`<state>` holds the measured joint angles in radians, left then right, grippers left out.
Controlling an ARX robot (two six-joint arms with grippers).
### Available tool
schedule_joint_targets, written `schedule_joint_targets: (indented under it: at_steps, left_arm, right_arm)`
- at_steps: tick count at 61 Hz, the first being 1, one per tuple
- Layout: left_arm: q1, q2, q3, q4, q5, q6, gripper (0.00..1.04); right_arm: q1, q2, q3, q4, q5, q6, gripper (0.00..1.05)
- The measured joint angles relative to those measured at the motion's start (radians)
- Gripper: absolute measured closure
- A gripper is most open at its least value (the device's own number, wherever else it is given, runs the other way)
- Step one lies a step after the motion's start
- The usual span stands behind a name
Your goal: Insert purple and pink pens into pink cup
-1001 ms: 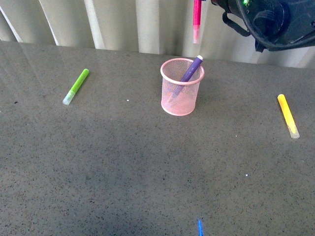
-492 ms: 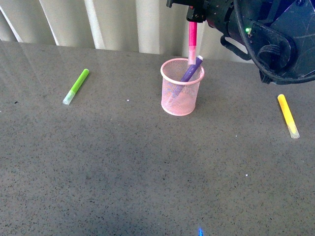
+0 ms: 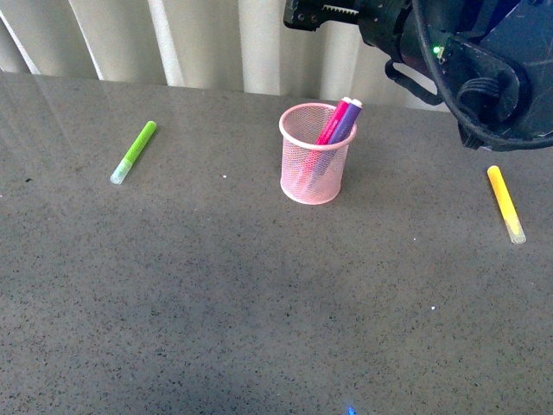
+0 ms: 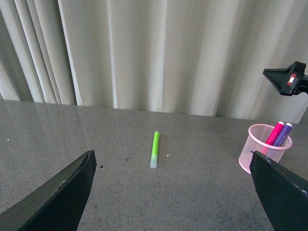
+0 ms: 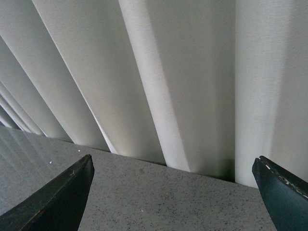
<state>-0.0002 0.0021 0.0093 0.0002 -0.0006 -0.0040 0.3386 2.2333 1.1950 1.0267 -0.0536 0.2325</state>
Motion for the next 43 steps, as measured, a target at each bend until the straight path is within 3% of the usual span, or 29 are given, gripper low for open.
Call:
schedule_joint_targets:
  at_steps: [12, 29, 43]
  left_arm:
    - [0.000, 0.000, 0.000, 0.000, 0.000, 0.000, 0.07]
    - [0.000, 0.000, 0.000, 0.000, 0.000, 0.000, 0.07]
    - [0.000, 0.000, 0.000, 0.000, 0.000, 0.000, 0.07]
  right_arm:
    - [-0.056, -0.126, -0.117, 0.043, 0.009, -0.004, 0.07]
    - [-0.244, -0.530, -0.527, 0.151, 0.048, -0.113, 0.07]
    - [-0.477, -0.904, -0.901, 0.106, -0.092, -0.123, 0.07]
